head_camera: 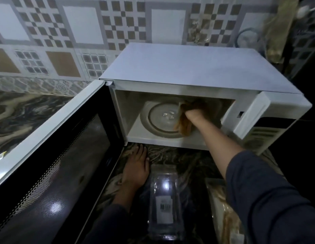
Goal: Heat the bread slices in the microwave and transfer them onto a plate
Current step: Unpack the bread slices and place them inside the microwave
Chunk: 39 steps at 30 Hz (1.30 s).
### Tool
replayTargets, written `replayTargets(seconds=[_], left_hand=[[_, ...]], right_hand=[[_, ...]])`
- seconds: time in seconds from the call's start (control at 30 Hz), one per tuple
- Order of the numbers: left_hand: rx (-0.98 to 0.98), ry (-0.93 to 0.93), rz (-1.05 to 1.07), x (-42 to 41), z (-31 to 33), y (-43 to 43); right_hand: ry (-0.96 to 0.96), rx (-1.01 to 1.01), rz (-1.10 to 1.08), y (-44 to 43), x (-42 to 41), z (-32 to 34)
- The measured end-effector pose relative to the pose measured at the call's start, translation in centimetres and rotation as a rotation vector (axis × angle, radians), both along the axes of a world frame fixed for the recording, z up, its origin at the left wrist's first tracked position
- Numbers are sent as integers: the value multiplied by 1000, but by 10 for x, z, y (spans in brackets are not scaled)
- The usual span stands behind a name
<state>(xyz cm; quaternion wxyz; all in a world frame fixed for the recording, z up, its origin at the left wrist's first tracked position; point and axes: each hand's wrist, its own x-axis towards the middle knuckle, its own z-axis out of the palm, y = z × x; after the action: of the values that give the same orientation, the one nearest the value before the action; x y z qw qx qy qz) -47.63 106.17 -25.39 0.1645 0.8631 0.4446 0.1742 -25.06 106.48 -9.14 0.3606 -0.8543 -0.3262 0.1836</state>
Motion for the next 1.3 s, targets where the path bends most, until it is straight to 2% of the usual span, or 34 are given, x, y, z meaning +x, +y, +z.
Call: replayTargets(seconds=[0.1,0.2,0.37,0.5,0.57,0.67,0.77,0.83,0.93,1.03,1.13,1.23,1.3], left_hand=[[1,41,16,2,1,1],[28,46,14,0,0,3],[29,42,33,0,-3,4],[24,39,45,1,-2,2],[19,39,53,2,-1,2],[5,38,44,0,0,1],[-36,17,35,0,4,0],[-78,-31,29,-2,6,-1],[-179,-145,29,-7,9,-6],[-366,-391,115,-12,16,-26],[-480,-598,144,-21,25,-61],[-585,-690,150,-36,34,-97],[-595,-684,131,-47,40,-121]], right_hand=[[-88,-17,-56,20,8,-1],[-111,-70,98,37,10,-6],[-184,-155,208,50,13,-13],[-236,-139,124,51,16,-17],[-229,-195,64,47,17,-18],[-221,-221,177,35,12,-20],[-287,-184,168,20,-1,-21],[-252,-134,148,0,-13,-20],[-96,-39,149,-48,-37,-22],[20,137,170,-97,-66,-33],[100,154,124,-138,-92,-49],[123,203,81,-177,-117,-64],[133,203,65,-200,-132,-73]])
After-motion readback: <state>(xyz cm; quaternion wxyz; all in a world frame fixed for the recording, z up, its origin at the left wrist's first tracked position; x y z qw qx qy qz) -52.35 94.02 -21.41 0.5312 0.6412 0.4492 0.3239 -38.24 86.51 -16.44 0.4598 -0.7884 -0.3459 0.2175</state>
